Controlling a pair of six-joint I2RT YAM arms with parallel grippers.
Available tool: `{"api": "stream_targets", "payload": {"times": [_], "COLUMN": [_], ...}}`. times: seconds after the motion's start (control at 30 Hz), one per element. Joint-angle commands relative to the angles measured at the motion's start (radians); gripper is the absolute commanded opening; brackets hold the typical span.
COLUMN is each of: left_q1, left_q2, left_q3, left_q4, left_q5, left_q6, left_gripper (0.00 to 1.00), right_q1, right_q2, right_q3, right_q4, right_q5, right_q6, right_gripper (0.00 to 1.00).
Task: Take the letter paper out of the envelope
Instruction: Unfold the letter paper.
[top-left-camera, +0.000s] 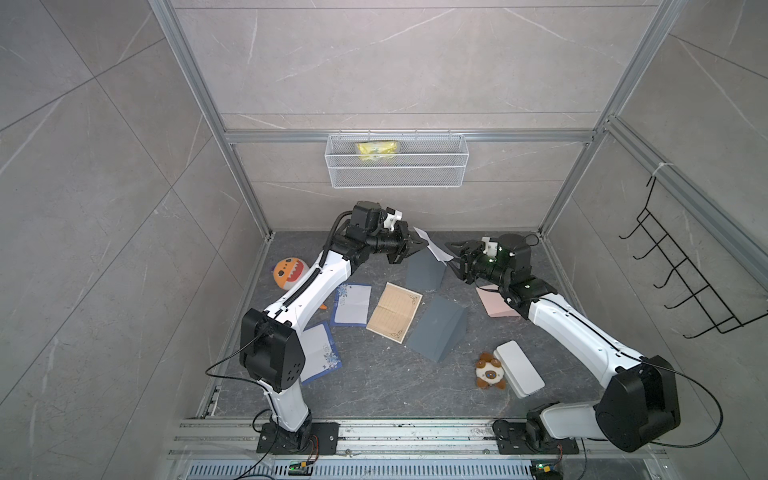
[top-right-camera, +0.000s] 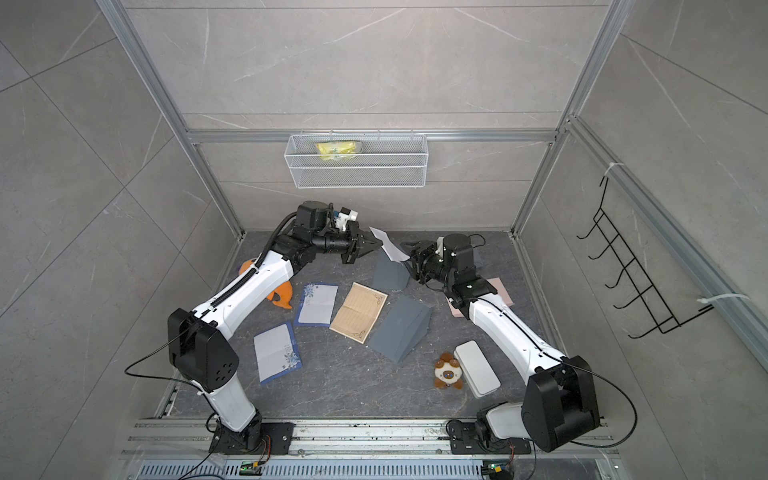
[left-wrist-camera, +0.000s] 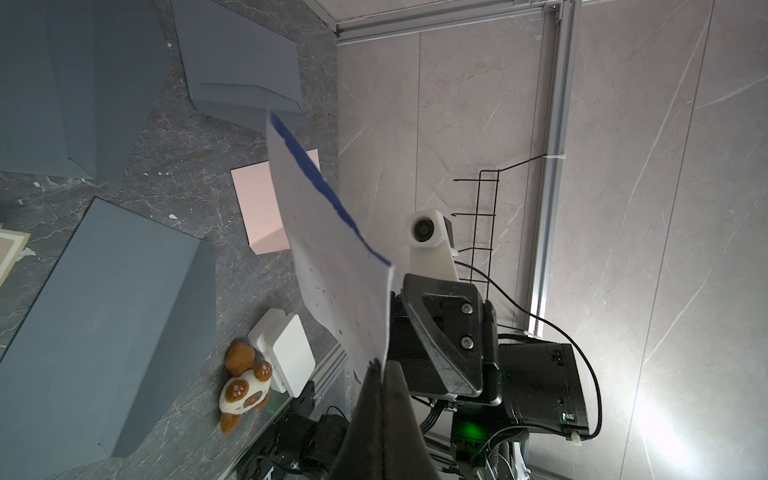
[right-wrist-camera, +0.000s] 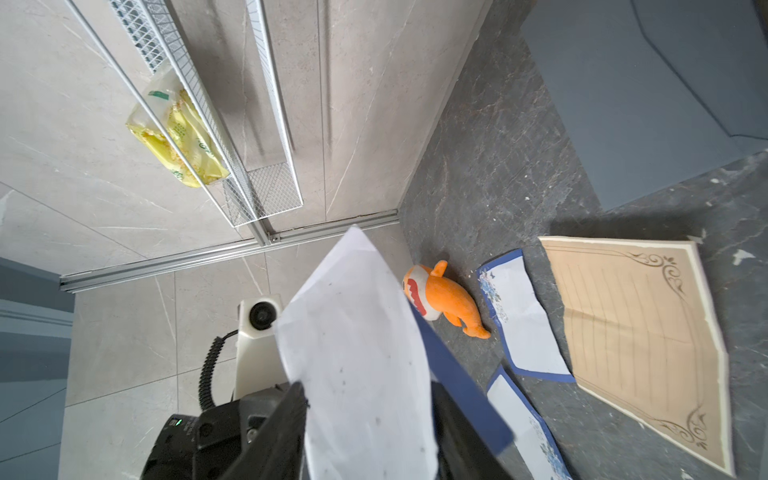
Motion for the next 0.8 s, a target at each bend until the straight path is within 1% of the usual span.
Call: {"api": "stream_targets", "payload": {"times": [0.0, 0.47, 0.77], "left_q1": [-0.007, -0.024, -0.045], "left_q2": [-0.026, -0.016, -0.005], "left_q3": [-0.003, -0.012, -0.018], "left_q4": [0.059, 0.108, 0.127], "left_q5": [0.035, 0.025, 0.018], "left_q6": [-0.022, -0.053, -0.063], "left_gripper": [0.0, 0.0, 0.0], "right_q1": [-0.004, 0.009, 0.021], "right_q2": [-0.012, -0.028, -0.021], "right_q3": [-0.001, -0.024, -0.008], "right_q4": [0.065, 0.099, 0.117], "right_q5": [-0.003, 0.001, 0.007], "right_q6": [0.036, 0.073, 0.081], "right_gripper": [0.47, 0.46, 0.44]}}
